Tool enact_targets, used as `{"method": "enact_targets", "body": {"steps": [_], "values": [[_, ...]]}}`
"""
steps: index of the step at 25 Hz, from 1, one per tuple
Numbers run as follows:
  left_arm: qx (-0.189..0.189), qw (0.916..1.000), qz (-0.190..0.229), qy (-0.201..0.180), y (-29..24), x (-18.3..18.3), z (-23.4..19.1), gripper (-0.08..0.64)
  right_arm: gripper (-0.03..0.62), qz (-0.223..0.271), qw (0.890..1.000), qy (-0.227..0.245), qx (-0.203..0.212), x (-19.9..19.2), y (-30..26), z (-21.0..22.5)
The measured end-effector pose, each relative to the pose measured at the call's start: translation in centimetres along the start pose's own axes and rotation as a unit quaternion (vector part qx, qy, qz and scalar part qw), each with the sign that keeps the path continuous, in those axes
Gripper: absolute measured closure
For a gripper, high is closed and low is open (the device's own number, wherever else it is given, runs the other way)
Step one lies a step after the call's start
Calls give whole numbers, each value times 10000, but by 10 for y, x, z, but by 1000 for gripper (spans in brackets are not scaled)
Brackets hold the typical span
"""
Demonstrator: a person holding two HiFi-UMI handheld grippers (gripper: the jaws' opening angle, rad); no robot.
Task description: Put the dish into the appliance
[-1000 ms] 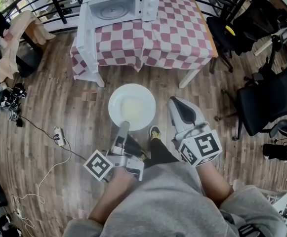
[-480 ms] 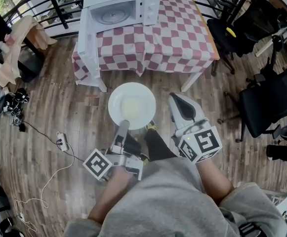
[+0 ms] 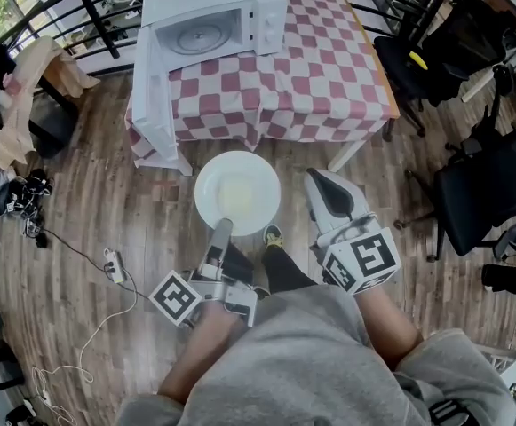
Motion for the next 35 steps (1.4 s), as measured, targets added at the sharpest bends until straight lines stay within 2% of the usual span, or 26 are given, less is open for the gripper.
{"method": "enact_targets", "body": {"steps": [8, 21, 35], "values": [[71, 10000, -44, -25, -67, 28, 6, 534, 593, 17, 10000, -9, 14, 0, -63, 40], [83, 9998, 151, -74, -180, 64, 20, 534, 594, 74, 9998, -73, 168, 0, -155, 119], [138, 9993, 311, -148, -250, 82, 17, 534, 592, 86, 9992, -203, 321, -10, -214, 172]]}}
Point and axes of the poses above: the fingertips, and each gripper's own axes: y backward along the fingers, z to its right, x out of its top, the point moved 2 cm from there along y, backward along the fingers, and after that the axes turned 9 degrees about y, right-handed, at the moved point
